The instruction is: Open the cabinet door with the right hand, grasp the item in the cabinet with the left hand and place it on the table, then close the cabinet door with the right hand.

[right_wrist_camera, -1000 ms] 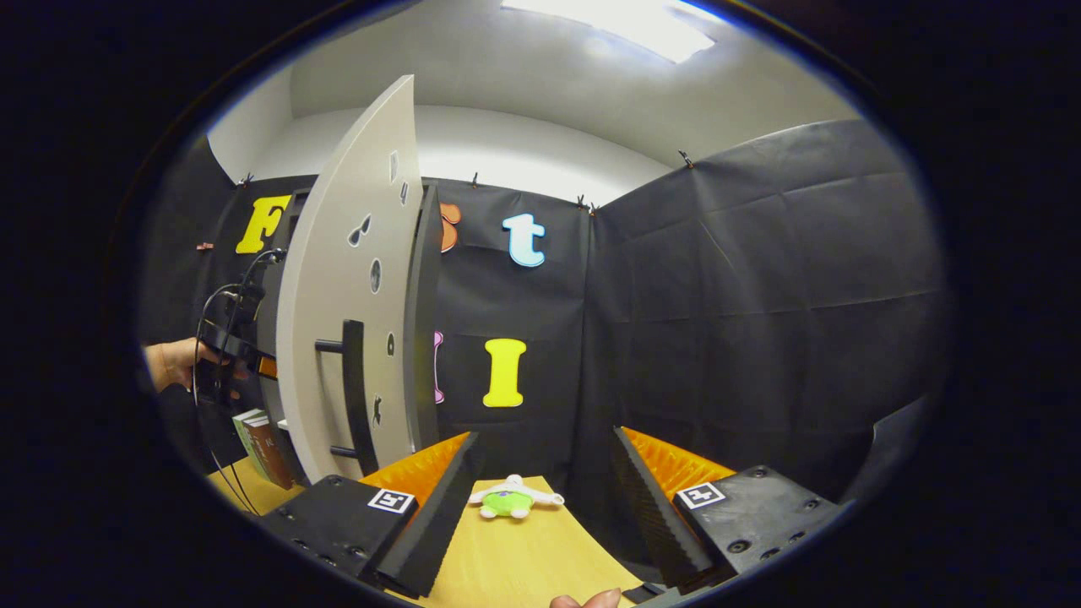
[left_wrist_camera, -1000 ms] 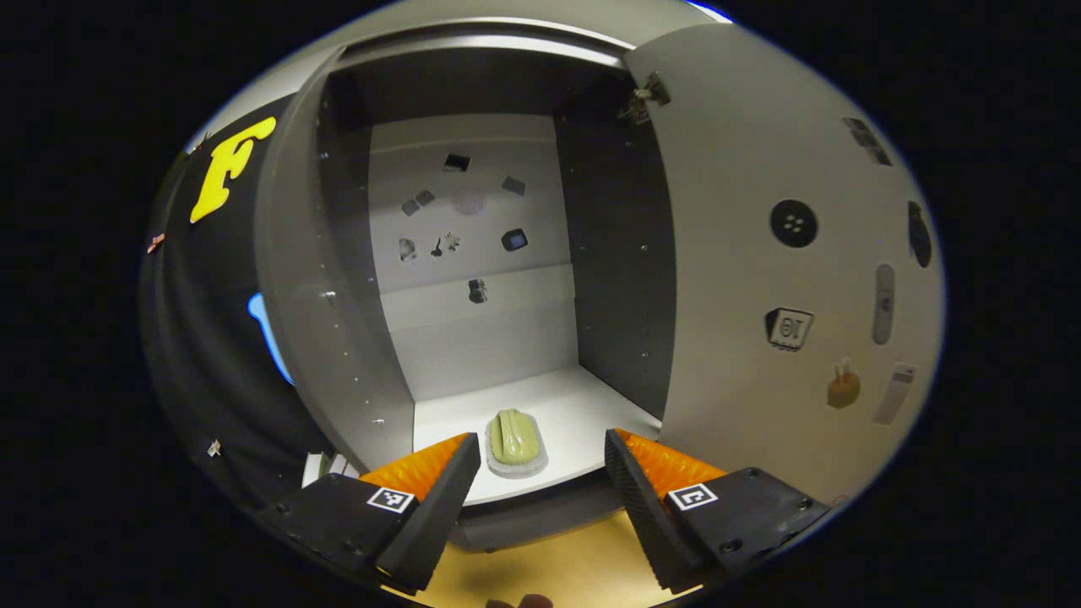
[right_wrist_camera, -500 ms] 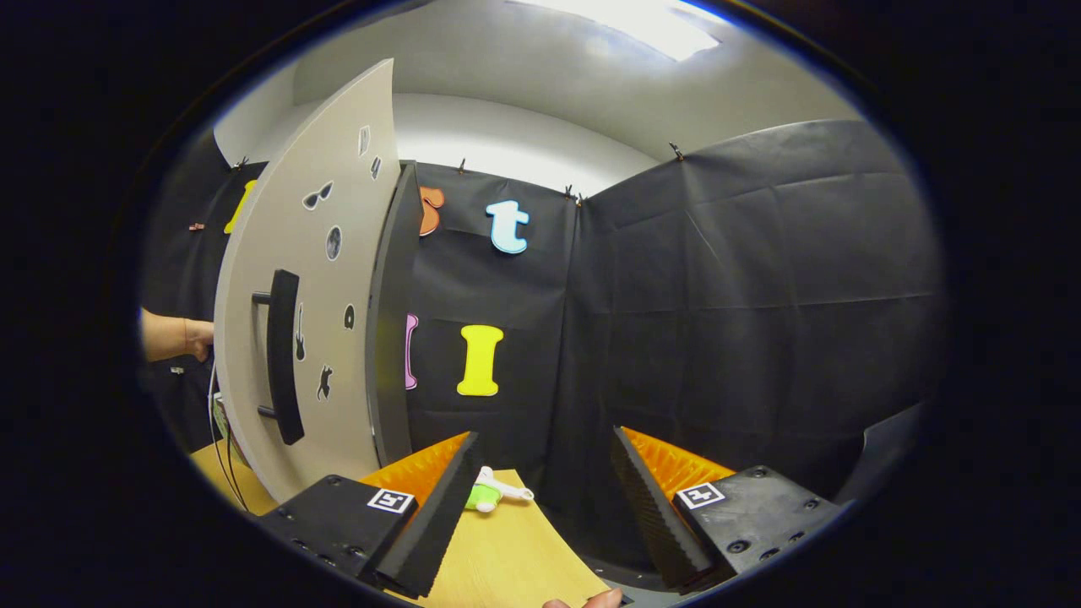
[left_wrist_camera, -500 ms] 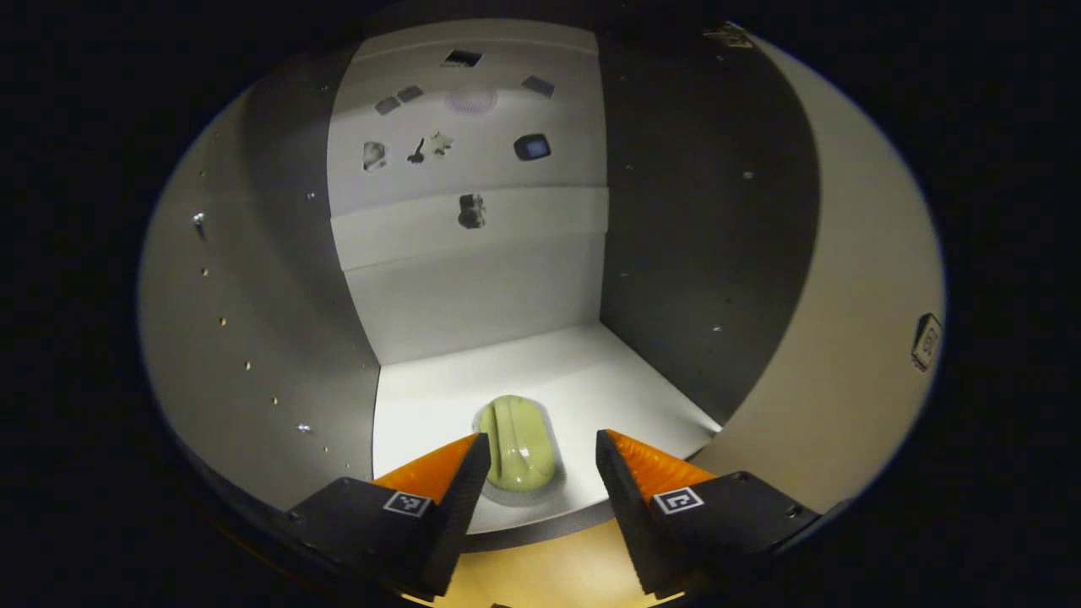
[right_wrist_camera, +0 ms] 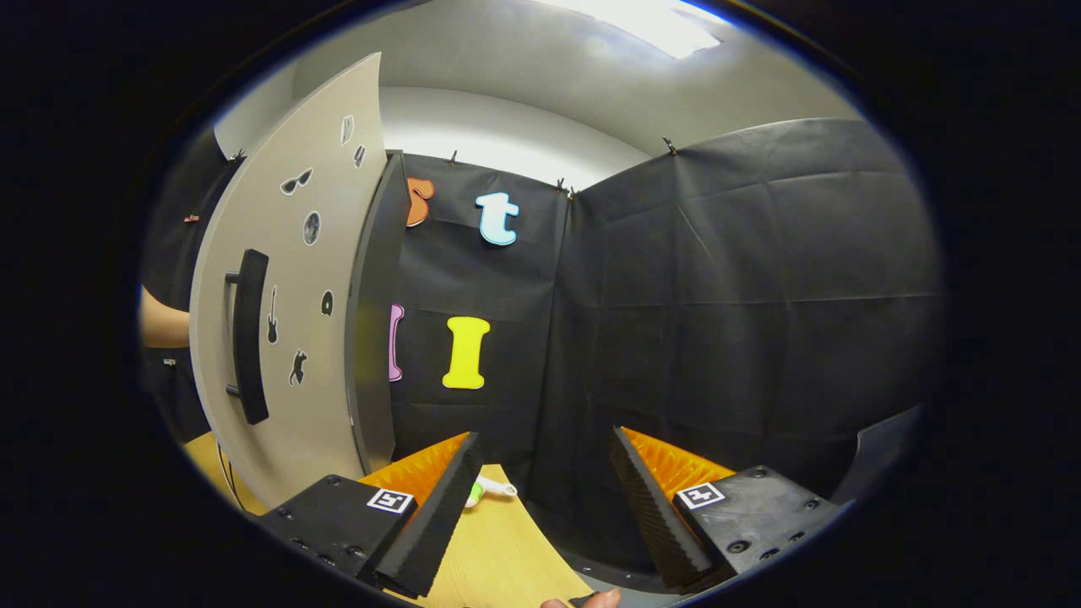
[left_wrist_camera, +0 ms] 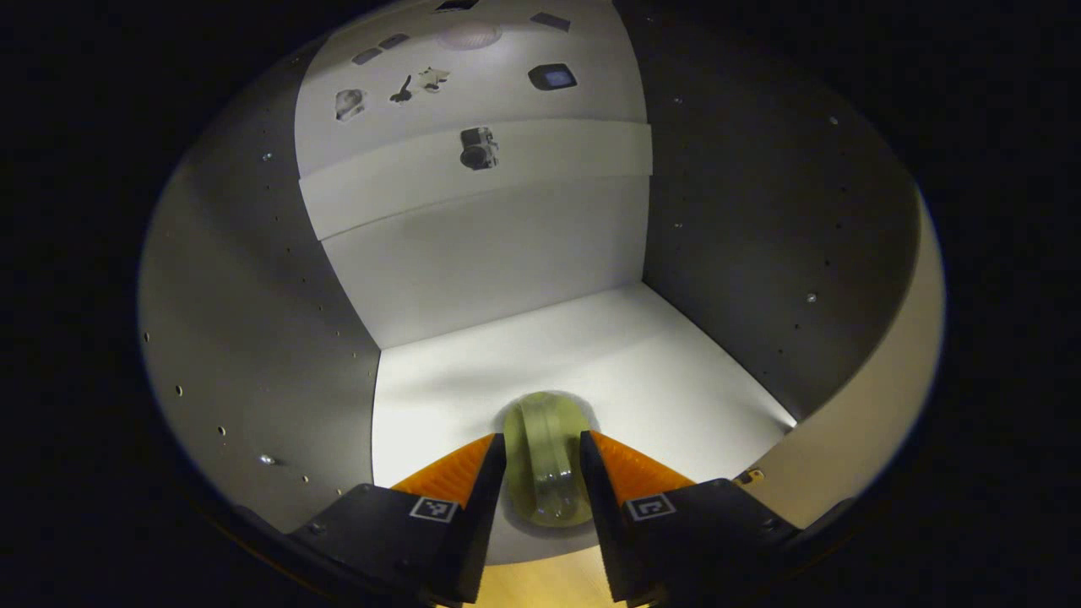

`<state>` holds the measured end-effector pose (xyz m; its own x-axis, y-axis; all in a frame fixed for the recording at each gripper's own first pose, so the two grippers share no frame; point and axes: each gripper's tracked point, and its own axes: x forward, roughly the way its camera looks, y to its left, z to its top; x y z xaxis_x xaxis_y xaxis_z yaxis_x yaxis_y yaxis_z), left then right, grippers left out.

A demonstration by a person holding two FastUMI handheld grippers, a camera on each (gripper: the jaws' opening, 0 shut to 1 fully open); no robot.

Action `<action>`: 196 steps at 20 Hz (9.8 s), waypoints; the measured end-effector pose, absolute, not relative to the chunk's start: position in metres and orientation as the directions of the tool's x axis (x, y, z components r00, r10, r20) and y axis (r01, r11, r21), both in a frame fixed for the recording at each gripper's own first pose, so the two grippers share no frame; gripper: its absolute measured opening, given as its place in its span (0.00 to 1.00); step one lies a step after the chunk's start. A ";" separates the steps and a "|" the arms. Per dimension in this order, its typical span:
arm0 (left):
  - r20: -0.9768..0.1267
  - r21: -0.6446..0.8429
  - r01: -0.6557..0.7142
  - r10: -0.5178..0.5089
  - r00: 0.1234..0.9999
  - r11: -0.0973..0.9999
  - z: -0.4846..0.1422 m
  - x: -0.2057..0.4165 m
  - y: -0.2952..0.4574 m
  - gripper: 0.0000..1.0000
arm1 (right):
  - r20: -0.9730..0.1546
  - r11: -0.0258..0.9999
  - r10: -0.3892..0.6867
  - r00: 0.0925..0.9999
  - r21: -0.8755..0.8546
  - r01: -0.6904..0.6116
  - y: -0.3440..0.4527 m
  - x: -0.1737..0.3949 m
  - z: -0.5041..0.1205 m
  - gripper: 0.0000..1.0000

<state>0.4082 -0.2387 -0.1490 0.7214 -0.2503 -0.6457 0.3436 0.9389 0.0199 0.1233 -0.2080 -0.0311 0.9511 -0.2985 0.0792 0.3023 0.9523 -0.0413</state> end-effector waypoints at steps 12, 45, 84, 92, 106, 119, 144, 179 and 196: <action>-0.613 0.019 0.360 -0.274 0.741 0.933 -0.130 0.396 -0.235 0.18 | 0.078 0.950 -0.301 0.950 -0.063 0.306 -0.202 0.120 -0.031 0.96; -0.536 -0.055 0.298 -0.281 0.796 0.953 -0.302 0.080 -0.241 0.18 | 0.112 0.970 -0.243 0.963 0.007 0.244 -0.116 0.148 0.007 0.97; -0.466 -0.062 0.249 -0.248 0.849 0.967 -0.336 0.039 -0.221 0.98 | 0.118 0.963 -0.262 0.958 -0.033 0.268 -0.109 0.152 0.009 0.97; -0.319 -0.015 0.196 -0.190 0.928 0.981 -0.229 0.020 -0.172 0.97 | 0.101 0.971 -0.238 0.966 0.020 0.237 -0.098 0.160 0.009 0.97; -0.070 -0.072 0.118 -0.123 0.990 0.990 -0.091 -0.003 -0.083 0.97 | 0.098 0.972 -0.215 0.972 0.113 0.204 -0.059 0.150 0.016 0.95; -0.071 -0.080 0.098 -0.104 0.992 0.992 -0.090 -0.019 -0.040 0.97 | 0.080 0.971 -0.219 0.972 0.112 0.209 -0.012 0.142 0.010 0.97; -0.073 -0.041 0.028 -0.031 0.997 0.999 -0.073 -0.016 -0.002 0.97 | 0.075 0.956 0.187 0.979 0.217 -0.199 0.204 0.188 0.008 0.97; -0.092 -0.051 0.021 -0.025 0.995 0.999 -0.084 -0.010 -0.004 0.97 | 0.039 0.983 0.160 0.986 0.081 -0.162 0.201 0.176 -0.010 0.97; -0.091 -0.035 0.023 -0.027 0.996 0.999 -0.087 -0.009 -0.009 0.97 | 0.024 0.980 0.184 0.983 0.065 -0.185 0.206 0.176 -0.013 0.97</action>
<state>-0.0087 -0.0085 -0.0869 0.9955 -0.0265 -0.0907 0.0234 0.9991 -0.0352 0.1761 0.2058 -0.0131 0.9826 0.1843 0.0236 -0.1855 0.9805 0.0655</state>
